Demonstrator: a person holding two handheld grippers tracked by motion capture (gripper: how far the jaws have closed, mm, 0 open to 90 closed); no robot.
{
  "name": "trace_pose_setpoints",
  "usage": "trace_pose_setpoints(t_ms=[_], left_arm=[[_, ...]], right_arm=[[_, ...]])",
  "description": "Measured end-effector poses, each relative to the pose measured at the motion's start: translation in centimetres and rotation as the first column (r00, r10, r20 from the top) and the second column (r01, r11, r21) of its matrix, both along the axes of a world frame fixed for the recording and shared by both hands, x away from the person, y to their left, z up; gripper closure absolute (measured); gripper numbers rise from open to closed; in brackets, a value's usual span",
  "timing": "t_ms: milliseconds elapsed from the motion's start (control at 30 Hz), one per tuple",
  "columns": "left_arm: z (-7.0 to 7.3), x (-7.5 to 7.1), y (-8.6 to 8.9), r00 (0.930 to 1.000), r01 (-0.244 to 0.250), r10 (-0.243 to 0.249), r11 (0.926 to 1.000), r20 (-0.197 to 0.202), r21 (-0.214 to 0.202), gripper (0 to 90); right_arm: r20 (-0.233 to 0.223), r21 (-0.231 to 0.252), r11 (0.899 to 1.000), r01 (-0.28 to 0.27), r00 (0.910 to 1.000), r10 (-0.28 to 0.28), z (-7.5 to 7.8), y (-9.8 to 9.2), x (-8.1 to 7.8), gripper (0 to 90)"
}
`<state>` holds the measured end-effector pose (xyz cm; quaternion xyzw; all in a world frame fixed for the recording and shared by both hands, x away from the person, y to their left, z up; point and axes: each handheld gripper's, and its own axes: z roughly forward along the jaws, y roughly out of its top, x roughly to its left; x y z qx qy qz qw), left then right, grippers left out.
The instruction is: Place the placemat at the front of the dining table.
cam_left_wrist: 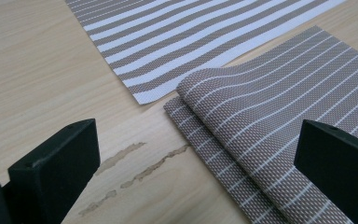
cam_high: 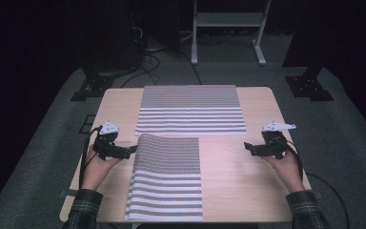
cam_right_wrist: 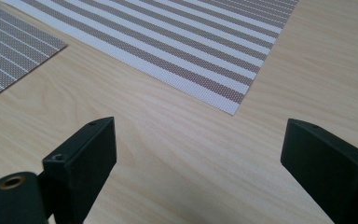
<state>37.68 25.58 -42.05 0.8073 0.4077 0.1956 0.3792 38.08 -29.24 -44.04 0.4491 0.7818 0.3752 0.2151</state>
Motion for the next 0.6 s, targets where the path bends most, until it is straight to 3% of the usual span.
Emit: trace_pose_setpoints(t_ms=[600], left_arm=[[0.0,-4.0,0.6,0.9996,0.016,-0.016,0.9999,0.024,-0.004,0.0]], right_arm=[[0.017,0.022,1.000,-0.005,0.9998,0.004,-0.3,-1.8,-3.9,9.3]])
